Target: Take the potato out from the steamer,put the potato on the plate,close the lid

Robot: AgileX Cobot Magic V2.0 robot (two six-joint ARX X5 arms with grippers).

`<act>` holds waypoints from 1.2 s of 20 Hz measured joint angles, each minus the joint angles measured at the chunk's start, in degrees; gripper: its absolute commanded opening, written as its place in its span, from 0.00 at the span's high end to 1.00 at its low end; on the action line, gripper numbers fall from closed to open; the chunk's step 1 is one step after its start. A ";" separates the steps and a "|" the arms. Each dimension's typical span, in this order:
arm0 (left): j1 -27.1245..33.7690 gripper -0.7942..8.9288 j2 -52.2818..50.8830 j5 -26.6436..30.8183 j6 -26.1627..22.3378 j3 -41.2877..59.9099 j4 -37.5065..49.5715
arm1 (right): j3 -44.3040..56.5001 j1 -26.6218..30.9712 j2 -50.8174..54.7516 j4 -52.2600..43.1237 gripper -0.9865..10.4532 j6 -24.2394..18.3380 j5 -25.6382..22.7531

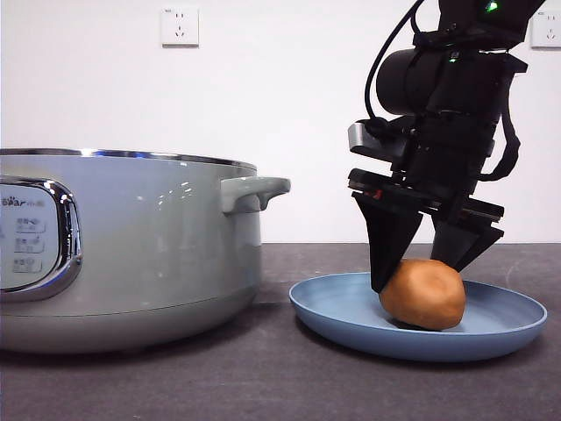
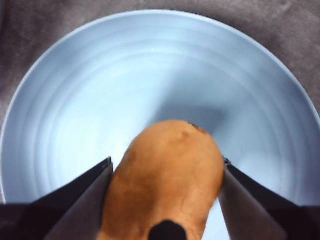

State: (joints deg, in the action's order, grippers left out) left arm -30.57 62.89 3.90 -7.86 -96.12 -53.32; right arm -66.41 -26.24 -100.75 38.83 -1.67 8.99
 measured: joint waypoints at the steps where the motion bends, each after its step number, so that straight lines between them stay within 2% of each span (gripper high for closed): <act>1: 0.00 0.93 0.00 0.00 0.00 0.00 -0.02 | 0.00 0.00 0.00 0.04 0.47 0.20 0.00; 6: 0.00 0.93 0.02 0.00 0.00 0.00 0.00 | 0.04 0.00 2.27 1.09 0.47 1.11 -0.02; 15: 0.00 0.93 4.90 0.00 -0.02 0.22 0.24 | 0.04 0.00 29.44 4.02 0.47 2.19 -0.17; 21: 0.20 0.93 5.84 0.22 0.42 13.07 8.87 | 0.04 0.00 43.45 5.84 0.48 2.78 -0.31; 24: 0.46 0.93 5.99 0.24 1.14 19.37 11.93 | 0.04 0.00 46.27 7.78 0.48 2.80 -3.52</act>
State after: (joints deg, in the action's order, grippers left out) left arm -30.11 68.88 4.14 -6.72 -76.75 -41.39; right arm -66.37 -26.24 -54.48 46.61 1.13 5.48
